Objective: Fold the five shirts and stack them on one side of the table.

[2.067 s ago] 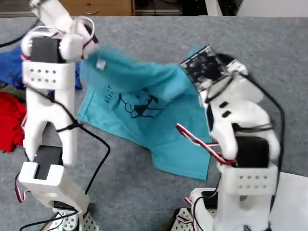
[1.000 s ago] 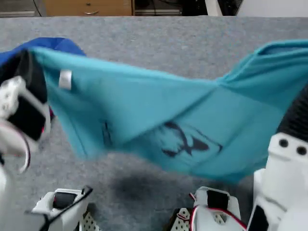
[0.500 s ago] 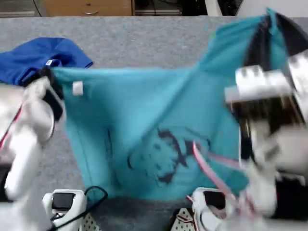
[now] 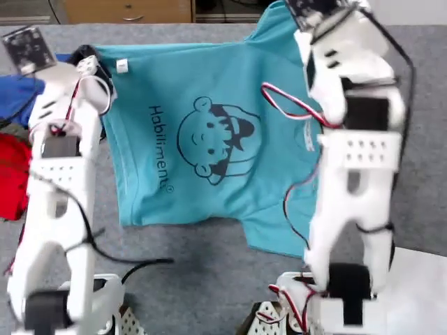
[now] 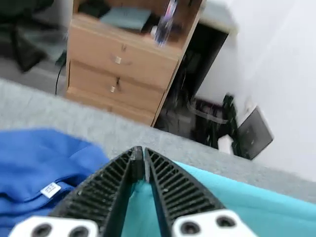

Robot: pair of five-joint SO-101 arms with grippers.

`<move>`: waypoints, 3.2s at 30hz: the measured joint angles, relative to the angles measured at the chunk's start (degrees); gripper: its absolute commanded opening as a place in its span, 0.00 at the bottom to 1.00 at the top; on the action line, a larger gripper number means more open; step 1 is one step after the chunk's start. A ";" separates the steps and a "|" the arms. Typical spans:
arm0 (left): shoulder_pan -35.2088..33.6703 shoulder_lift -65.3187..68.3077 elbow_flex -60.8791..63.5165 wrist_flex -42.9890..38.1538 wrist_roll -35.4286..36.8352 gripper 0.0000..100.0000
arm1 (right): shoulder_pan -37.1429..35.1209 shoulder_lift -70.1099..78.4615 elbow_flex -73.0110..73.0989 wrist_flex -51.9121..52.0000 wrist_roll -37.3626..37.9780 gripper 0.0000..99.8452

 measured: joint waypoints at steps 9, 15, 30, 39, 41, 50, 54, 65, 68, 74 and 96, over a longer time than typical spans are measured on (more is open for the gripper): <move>-0.97 13.01 -21.10 17.76 0.00 0.02 | -0.18 2.11 -0.35 5.80 0.00 0.00; -0.97 13.01 -27.43 39.38 0.00 0.02 | -0.18 -3.78 -0.44 21.54 0.09 0.00; 3.78 7.91 -5.36 49.85 -3.69 0.02 | 2.29 -32.70 36.04 28.84 5.27 0.00; 3.52 -6.42 17.32 41.23 -3.69 0.02 | 8.26 -53.63 60.92 28.75 10.37 0.00; 3.52 -8.97 20.31 41.14 -3.69 0.02 | 8.26 -58.64 65.14 30.33 11.34 0.00; 3.52 -20.13 29.54 43.25 -3.87 0.02 | 8.26 -75.08 76.84 37.01 13.01 0.00; 3.52 -24.35 32.44 44.84 -4.04 0.02 | 9.93 -77.45 77.80 37.36 14.15 0.00; 3.52 -26.29 33.32 44.92 -4.04 0.02 | 14.51 -78.07 79.03 39.91 24.26 0.01; 3.52 -26.73 33.32 45.36 -4.04 0.05 | 14.51 -78.07 79.03 40.53 26.46 0.04; 3.52 -26.73 33.32 50.29 -8.62 0.22 | 14.51 -78.07 79.03 41.67 28.92 0.19; 7.03 -20.31 11.16 45.54 -1.85 0.02 | 13.71 -48.09 66.99 14.68 21.89 0.01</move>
